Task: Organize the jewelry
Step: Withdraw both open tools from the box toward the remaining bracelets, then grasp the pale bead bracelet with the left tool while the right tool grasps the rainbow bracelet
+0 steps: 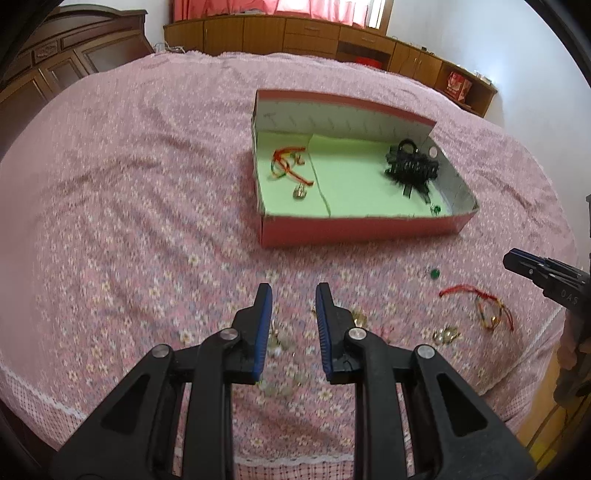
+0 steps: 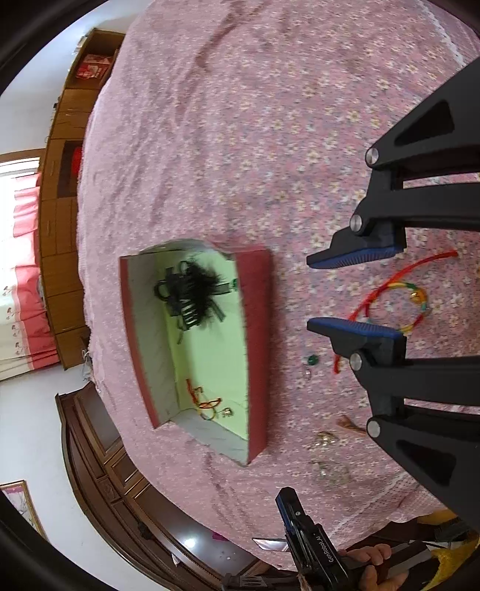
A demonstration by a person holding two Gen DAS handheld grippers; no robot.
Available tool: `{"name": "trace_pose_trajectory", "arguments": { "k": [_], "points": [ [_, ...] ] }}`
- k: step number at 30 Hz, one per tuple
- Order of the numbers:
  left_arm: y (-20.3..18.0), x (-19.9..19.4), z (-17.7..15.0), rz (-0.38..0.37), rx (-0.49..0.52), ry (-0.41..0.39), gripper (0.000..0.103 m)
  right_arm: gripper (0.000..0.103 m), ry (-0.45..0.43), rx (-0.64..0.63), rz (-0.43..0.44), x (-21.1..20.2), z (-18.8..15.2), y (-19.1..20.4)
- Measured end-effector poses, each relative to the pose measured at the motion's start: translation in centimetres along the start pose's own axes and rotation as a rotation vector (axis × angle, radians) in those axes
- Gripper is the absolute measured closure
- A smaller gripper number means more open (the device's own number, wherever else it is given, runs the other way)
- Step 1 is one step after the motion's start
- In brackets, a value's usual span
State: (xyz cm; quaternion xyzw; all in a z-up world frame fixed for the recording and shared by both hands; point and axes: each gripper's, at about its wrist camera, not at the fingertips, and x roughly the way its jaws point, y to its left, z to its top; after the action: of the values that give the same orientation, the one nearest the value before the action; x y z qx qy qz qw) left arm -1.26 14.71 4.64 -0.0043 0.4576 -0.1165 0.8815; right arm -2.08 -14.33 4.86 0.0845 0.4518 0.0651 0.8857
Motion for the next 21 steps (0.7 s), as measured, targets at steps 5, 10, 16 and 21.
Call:
{"name": "trace_pose_trajectory", "arguments": {
  "k": [5, 10, 16, 21],
  "points": [
    [0.1, 0.5, -1.2, 0.005, 0.004, 0.035, 0.087, 0.073, 0.039, 0.006, 0.003, 0.4, -1.5, -0.1],
    [0.4, 0.9, -2.2, 0.013, -0.006, 0.061, 0.087, 0.073, 0.072, 0.012, 0.006, 0.9, -2.6, 0.0],
    [0.9, 1.9, -3.6, 0.020, -0.025, 0.106, 0.087, 0.073, 0.096, 0.005, 0.002, 1.5, -3.2, 0.1],
    [0.8, 2.7, -4.0, 0.046, -0.014, 0.119, 0.087, 0.073, 0.118, 0.017, 0.004, 2.3, -3.7, -0.1]
  ]
}}
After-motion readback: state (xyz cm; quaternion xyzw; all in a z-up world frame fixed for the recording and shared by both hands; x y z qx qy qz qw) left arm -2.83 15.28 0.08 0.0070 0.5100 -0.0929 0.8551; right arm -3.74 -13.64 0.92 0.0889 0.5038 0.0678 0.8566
